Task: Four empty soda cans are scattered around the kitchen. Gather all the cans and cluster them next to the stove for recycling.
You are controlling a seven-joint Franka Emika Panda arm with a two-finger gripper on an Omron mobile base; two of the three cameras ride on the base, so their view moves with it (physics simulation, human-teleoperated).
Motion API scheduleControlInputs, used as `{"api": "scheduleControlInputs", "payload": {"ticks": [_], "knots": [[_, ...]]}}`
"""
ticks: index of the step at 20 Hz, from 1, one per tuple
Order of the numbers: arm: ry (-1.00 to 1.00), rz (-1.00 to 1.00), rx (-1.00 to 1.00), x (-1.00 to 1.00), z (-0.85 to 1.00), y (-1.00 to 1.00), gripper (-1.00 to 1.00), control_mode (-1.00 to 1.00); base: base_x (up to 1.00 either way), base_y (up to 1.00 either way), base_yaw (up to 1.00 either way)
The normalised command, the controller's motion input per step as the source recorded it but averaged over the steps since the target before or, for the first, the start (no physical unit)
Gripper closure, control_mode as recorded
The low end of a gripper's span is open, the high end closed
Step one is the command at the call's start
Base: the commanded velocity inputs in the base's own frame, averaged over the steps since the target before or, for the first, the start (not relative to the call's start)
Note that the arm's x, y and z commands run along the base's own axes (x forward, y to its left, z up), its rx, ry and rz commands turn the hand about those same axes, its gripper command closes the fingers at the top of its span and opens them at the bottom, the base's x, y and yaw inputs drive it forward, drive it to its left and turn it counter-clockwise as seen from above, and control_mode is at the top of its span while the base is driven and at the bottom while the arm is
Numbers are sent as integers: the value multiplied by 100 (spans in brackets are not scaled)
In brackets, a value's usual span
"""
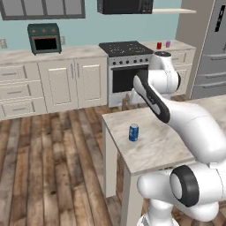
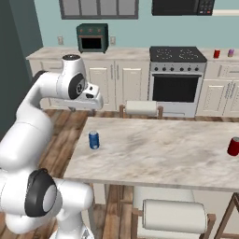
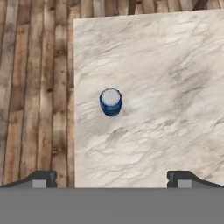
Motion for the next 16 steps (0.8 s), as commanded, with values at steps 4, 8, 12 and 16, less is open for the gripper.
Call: {"api": "scheduleControlInputs", "payload": {"ticks": [4, 8, 12, 16], "knots": [[0, -1, 0, 36, -13, 6, -100, -100, 0, 0, 0], [1, 0, -2, 41, -31, 14, -100, -100, 0, 0, 0], [0, 0, -5, 39, -32, 8, -100, -100, 0, 0, 0], [0, 0, -8, 42, -30, 4, -100, -100, 0, 0, 0]]}}
